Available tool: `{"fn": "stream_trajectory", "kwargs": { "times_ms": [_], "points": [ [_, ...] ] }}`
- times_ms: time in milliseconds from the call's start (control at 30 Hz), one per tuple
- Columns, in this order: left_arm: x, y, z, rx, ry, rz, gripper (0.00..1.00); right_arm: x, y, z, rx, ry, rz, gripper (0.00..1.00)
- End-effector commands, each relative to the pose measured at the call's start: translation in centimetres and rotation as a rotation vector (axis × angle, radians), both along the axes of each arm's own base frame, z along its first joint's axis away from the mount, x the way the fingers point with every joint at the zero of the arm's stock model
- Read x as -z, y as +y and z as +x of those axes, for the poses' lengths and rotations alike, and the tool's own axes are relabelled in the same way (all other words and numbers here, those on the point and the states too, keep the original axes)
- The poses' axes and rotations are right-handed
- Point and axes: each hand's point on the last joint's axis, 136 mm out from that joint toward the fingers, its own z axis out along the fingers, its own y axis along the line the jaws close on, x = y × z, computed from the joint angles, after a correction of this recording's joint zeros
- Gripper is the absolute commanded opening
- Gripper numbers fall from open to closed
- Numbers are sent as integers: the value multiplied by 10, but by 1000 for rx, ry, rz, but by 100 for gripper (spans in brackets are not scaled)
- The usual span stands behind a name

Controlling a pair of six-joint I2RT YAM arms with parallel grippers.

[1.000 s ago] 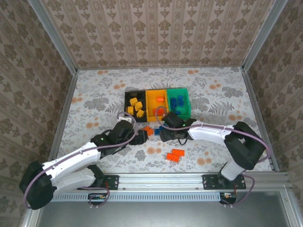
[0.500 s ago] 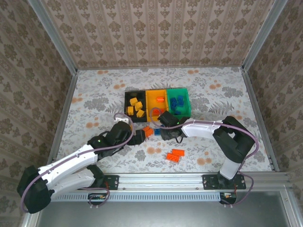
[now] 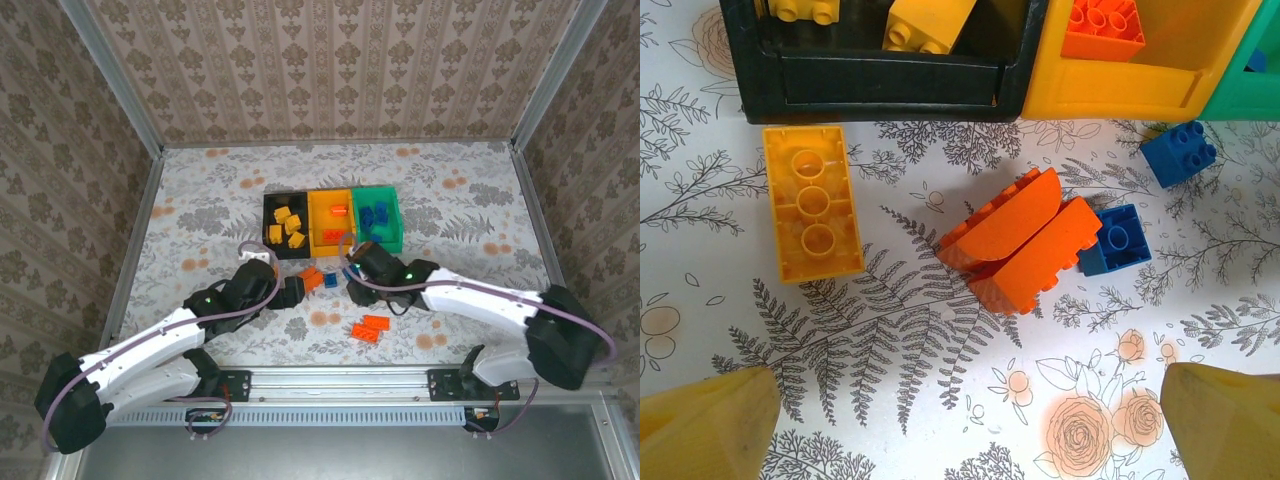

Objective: Sort the legos into containers by color

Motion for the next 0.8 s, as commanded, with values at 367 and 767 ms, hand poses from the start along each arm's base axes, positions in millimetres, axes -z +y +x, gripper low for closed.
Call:
{"fn": "stream_trajectory", "kwargs": {
  "times_ms": [367, 767],
  "points": [
    [5, 6, -1, -35, 12, -17, 100, -39, -55, 139, 409, -29, 54, 29],
    [6, 9, -5, -32, 23, -18, 100, -11, -65, 187, 512, 50, 27, 58]
  ]
}}
